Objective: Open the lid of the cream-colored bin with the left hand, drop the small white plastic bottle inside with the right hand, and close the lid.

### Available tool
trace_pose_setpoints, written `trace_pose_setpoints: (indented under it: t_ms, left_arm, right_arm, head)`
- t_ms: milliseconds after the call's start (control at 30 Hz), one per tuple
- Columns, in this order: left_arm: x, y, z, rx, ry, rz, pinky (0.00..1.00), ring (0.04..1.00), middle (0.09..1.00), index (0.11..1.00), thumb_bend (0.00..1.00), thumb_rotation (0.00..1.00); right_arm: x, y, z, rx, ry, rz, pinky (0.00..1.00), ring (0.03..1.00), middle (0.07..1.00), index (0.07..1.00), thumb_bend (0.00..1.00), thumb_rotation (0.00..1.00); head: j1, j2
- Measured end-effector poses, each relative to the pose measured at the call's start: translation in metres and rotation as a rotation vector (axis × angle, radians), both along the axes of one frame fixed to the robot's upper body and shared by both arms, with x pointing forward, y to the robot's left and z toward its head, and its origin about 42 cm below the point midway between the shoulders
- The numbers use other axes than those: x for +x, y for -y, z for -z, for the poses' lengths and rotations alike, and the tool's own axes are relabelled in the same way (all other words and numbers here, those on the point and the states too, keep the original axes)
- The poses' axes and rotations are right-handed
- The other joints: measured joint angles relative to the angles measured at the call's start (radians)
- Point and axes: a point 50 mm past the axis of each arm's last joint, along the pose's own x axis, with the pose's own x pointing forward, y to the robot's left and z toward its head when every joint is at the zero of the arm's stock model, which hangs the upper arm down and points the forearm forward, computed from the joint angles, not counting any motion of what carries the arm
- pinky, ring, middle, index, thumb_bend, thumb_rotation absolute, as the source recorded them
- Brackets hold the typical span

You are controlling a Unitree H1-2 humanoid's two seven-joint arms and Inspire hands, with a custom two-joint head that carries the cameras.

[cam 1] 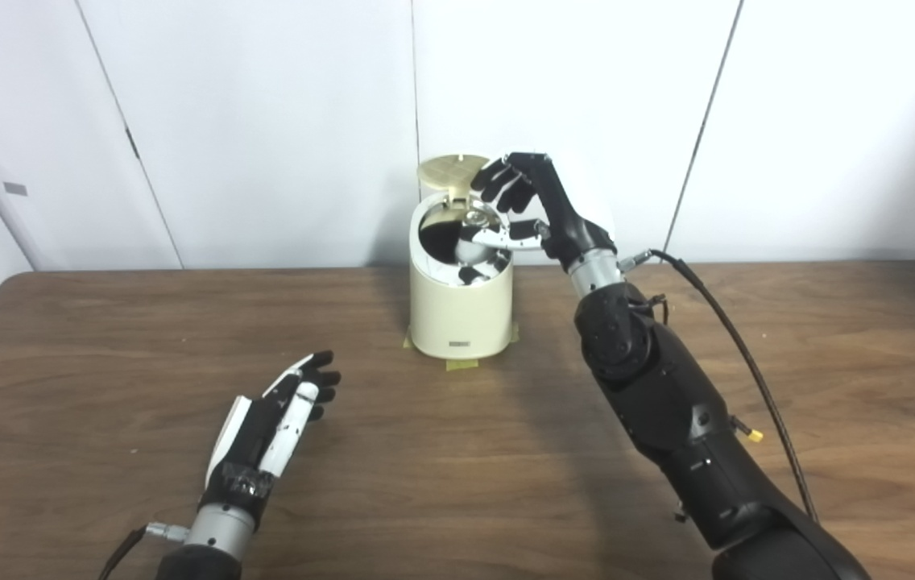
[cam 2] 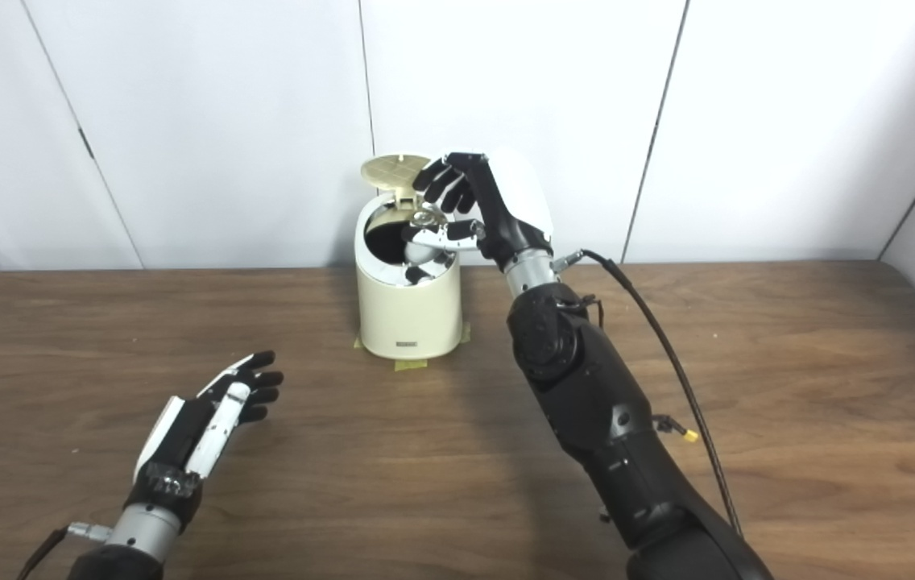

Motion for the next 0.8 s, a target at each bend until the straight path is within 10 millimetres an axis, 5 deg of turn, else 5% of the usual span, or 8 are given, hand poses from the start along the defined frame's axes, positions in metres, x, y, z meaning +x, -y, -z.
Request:
trace_pose_setpoints:
  t_ms: [400,700,767,800]
  left_arm:
    - [-0.001,0.0,0.001,-0.002,-0.004,-0.003,0.81,0.823,0.836,0.908,0.42,0.94]
    - [0.001,0.0,0.002,-0.003,-0.005,-0.005,0.81,0.813,0.831,0.912,0.46,0.94]
    - [0.006,0.0,0.001,-0.003,-0.004,-0.003,0.8,0.809,0.829,0.907,0.46,0.94]
    - [0.009,0.001,0.001,-0.002,-0.004,-0.001,0.8,0.808,0.828,0.906,0.45,0.94]
  right_arm:
    - [-0.017,0.007,-0.005,0.042,0.052,-0.005,0.38,0.441,0.489,0.487,0.52,0.0]
    - [-0.052,0.046,0.019,0.183,-0.127,0.066,0.42,0.431,0.487,0.536,0.52,0.0]
    - [-0.064,0.05,0.026,0.199,-0.202,0.055,0.5,0.559,0.486,0.515,0.52,0.01]
    - [-0.069,0.051,0.027,0.209,-0.229,0.041,0.52,0.589,0.564,0.506,0.52,0.08]
  head:
    - [-0.002,-0.005]
    - [-0.006,-0.018]
    - [-0.006,-0.02]
    - [-0.006,-0.02]
